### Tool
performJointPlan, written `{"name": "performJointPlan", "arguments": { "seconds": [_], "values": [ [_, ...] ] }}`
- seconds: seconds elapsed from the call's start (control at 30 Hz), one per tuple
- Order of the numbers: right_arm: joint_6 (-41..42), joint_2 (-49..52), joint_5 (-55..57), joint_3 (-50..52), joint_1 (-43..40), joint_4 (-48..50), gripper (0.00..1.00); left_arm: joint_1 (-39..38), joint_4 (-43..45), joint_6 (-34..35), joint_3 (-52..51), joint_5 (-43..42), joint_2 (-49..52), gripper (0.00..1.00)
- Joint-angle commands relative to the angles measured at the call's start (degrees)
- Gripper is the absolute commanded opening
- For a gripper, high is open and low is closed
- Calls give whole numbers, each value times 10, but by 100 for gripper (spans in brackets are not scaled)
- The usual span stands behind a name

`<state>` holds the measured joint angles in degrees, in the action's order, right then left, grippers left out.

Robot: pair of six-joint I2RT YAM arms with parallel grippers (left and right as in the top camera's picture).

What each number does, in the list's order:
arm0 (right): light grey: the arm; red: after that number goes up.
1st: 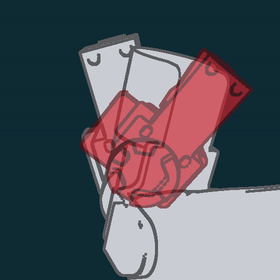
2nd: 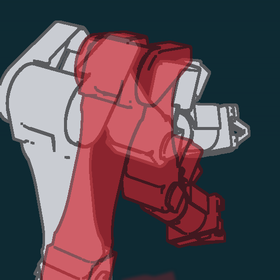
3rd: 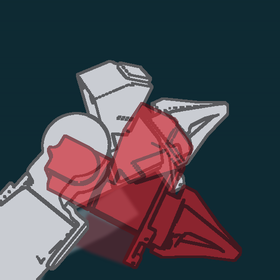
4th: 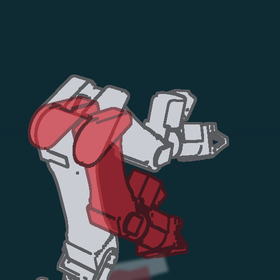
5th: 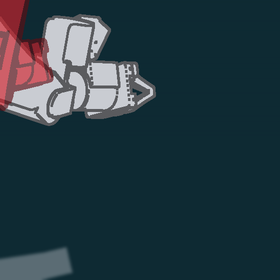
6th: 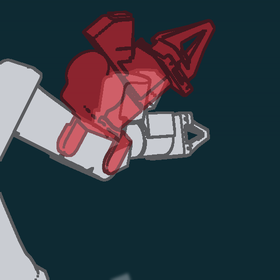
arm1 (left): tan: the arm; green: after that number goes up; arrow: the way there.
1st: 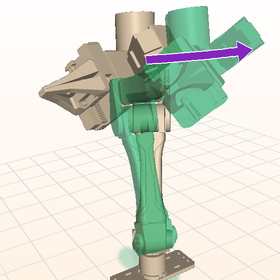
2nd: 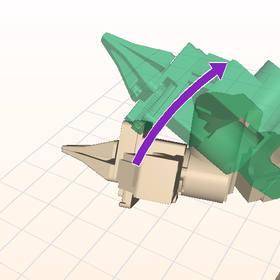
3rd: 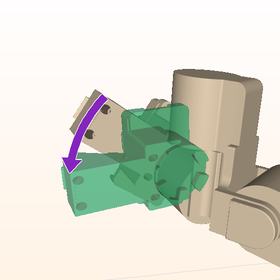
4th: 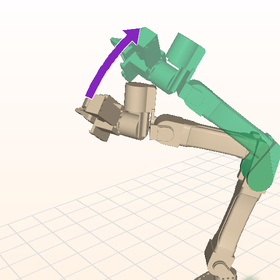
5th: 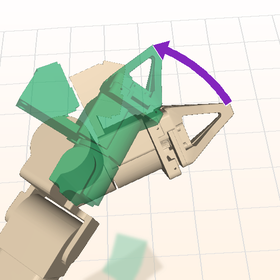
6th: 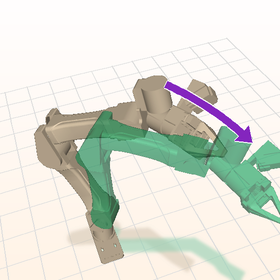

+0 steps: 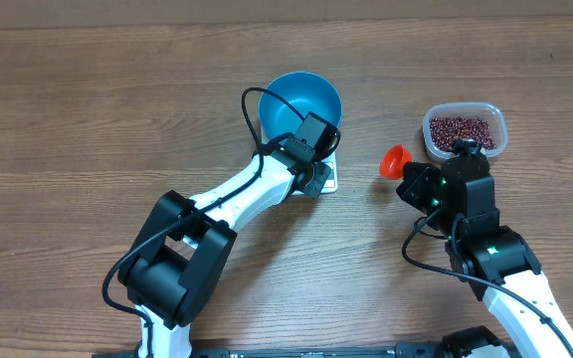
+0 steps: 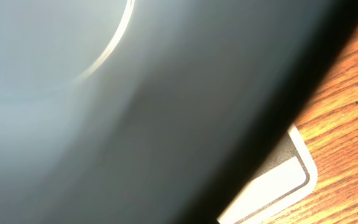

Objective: Scoop item into bowl and weigh 150g on scale
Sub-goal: 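Press the scale's tare button with the left gripper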

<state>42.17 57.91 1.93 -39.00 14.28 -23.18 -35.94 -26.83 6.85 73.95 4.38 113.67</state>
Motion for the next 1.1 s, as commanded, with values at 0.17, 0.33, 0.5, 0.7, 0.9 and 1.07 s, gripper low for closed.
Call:
{"name": "performJointPlan", "arguments": {
  "seconds": [0.17,0.33,0.5,0.7,0.9,1.07],
  "values": [
    [-3,-6,10,-12,-2,5,4,-1,-34,-11,10,18,4,4],
    [-3,-6,10,-12,-2,5,4,-1,-46,-11,21,21,-28,4],
    [-3,-6,10,-12,-2,5,4,-1,-47,-26,21,22,-52,4],
    [-3,-6,11,-12,-2,5,4,-1,-46,-26,21,22,-57,4],
    [-3,-6,11,-12,-2,5,4,-1,-46,-26,21,22,-57,4],
    [-3,-6,11,-12,-2,5,4,-1,-47,-21,18,20,-53,4]
  ]
}}
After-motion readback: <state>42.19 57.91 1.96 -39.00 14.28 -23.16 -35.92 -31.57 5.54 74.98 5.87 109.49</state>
